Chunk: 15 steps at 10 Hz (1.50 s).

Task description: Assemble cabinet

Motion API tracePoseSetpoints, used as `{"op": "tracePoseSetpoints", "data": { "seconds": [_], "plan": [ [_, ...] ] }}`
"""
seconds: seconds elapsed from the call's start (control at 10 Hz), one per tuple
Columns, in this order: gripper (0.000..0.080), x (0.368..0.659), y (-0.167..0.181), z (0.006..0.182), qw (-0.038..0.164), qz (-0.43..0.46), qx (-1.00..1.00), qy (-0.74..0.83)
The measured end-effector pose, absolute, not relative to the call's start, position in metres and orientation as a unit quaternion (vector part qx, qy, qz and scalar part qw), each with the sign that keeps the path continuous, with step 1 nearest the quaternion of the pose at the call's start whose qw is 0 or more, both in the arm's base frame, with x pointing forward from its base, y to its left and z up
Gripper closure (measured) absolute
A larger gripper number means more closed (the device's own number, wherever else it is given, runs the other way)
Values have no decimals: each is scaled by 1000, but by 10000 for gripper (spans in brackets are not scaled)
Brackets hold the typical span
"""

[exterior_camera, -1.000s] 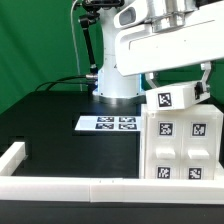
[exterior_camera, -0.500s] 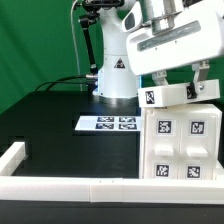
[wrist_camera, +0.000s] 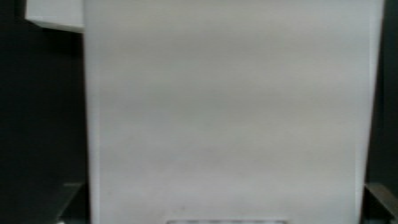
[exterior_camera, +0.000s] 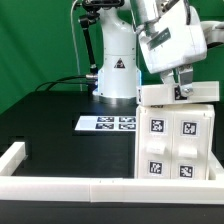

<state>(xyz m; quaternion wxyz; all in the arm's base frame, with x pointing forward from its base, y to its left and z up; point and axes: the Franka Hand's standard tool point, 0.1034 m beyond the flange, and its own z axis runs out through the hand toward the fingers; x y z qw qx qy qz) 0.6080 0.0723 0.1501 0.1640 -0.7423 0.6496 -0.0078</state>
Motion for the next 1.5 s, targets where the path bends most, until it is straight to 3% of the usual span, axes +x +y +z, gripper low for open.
{"op": "tracePoseSetpoints", "data": {
  "seconds": [0.3, 0.5, 0.6, 1.0, 1.3, 1.5],
  "plan": [
    [243, 608, 74, 150, 170, 3, -704, 689],
    [40, 608, 75, 161, 172, -3, -731, 660],
    [12, 609, 76, 168, 175, -9, -742, 648],
    [2, 609, 76, 199, 195, -21, -741, 643],
    [2, 608, 78, 198, 196, -17, -743, 639],
    [2, 609, 80, 195, 184, -34, -842, 506]
  ]
}}
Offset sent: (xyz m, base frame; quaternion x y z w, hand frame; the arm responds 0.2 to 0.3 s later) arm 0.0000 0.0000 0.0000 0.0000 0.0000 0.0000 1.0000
